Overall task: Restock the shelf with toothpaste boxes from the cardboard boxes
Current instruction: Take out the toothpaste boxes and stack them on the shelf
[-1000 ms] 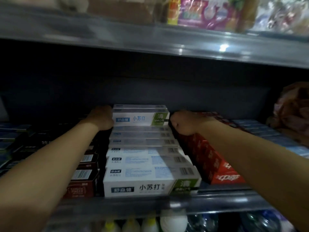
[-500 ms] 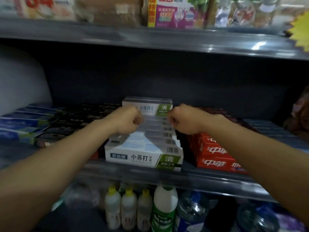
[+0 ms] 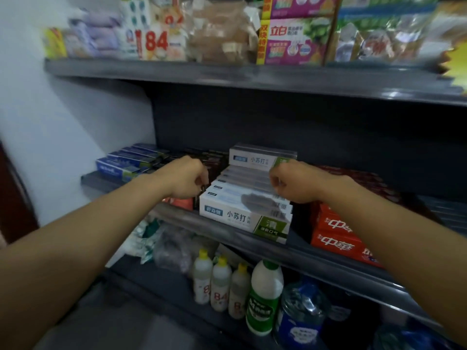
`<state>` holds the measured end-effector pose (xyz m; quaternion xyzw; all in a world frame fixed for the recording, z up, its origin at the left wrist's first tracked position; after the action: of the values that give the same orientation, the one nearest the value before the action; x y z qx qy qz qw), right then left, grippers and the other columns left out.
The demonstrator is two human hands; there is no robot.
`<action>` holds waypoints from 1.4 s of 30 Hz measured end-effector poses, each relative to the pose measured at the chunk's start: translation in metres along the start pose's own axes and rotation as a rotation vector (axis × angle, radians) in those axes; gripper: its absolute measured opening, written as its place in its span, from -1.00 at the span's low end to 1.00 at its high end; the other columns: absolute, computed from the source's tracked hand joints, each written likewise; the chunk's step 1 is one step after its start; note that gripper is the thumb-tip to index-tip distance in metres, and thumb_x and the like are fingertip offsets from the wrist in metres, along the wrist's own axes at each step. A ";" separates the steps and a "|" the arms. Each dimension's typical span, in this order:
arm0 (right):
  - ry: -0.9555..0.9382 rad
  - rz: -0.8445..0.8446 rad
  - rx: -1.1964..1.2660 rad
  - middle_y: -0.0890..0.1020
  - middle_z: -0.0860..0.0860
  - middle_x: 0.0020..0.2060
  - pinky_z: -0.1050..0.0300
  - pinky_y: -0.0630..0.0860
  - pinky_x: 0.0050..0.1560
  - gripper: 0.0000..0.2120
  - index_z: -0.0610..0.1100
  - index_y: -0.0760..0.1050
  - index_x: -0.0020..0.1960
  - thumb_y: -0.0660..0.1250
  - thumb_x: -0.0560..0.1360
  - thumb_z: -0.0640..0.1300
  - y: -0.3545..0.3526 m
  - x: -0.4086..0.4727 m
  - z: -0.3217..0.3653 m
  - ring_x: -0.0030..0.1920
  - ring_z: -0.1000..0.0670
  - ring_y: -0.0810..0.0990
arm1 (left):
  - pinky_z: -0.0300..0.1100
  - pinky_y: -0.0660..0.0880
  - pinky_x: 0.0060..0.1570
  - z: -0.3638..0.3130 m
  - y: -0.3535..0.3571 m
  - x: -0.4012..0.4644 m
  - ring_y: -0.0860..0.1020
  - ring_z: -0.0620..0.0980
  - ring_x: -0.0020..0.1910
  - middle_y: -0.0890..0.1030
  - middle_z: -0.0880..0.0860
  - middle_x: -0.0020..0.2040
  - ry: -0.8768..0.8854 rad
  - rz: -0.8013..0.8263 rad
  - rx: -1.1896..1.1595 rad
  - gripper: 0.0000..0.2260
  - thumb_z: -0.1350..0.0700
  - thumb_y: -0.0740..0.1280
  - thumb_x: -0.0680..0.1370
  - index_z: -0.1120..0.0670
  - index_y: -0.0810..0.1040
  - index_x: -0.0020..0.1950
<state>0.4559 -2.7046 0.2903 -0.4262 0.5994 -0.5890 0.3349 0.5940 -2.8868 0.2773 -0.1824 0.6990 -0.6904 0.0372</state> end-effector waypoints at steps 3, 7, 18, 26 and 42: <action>-0.026 -0.010 0.005 0.52 -0.02 -0.11 0.02 0.55 -0.09 -0.92 -0.07 0.49 -0.05 0.22 0.53 -0.17 -0.005 -0.008 0.002 -0.11 -0.04 0.52 | -0.16 0.53 0.02 0.006 -0.008 -0.017 0.61 0.00 0.01 0.67 0.01 0.01 -0.037 0.002 0.052 -0.70 0.27 0.30 0.44 0.06 0.65 0.12; -0.057 -0.019 0.035 0.52 0.01 -0.17 -0.01 0.56 -0.11 -0.93 -0.05 0.48 -0.10 0.23 0.52 -0.17 -0.004 -0.007 0.010 -0.14 -0.05 0.53 | -0.04 0.56 0.00 0.023 -0.013 -0.032 0.61 0.00 -0.06 0.68 -0.01 -0.04 -0.064 0.006 0.103 -0.76 0.26 0.31 0.43 0.05 0.66 0.01; -0.012 -0.018 0.035 0.49 0.04 -0.21 0.06 0.49 -0.12 -0.91 -0.08 0.48 0.00 0.25 0.56 -0.08 0.018 0.060 0.081 -0.10 -0.04 0.51 | -0.13 0.52 0.09 0.136 0.004 -0.009 0.60 -0.01 0.06 0.65 0.03 0.11 -0.039 0.014 0.079 -0.66 0.24 0.40 0.44 0.09 0.60 0.21; 0.031 -0.017 0.030 0.53 0.08 -0.23 0.03 0.54 -0.10 -0.73 -0.03 0.44 0.00 0.33 0.48 0.15 0.033 0.136 0.139 -0.17 0.03 0.52 | -0.20 0.46 0.09 0.236 0.029 0.019 0.54 0.01 0.17 0.59 0.02 0.22 -0.021 0.024 -0.008 -0.41 0.03 0.55 0.34 0.08 0.50 0.33; 0.120 0.152 -0.149 0.45 0.00 -0.05 0.13 0.38 -0.12 -0.71 0.00 0.37 0.00 0.40 0.45 0.11 0.073 0.193 0.157 -0.06 0.00 0.43 | 0.00 0.51 0.12 0.259 0.075 0.062 0.54 0.09 0.12 0.60 0.09 0.13 0.079 0.000 0.076 -0.68 0.03 0.47 0.44 0.10 0.61 0.16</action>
<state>0.5098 -2.9500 0.2246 -0.3674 0.6911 -0.5400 0.3095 0.5993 -3.1537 0.2047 -0.1532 0.6733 -0.7232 0.0164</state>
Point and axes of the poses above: each hand's wrist, its own x-axis towards the middle knuckle, its own y-axis out of the palm, z = x × y, the point moved 4 cm from there along x, towards the middle knuckle
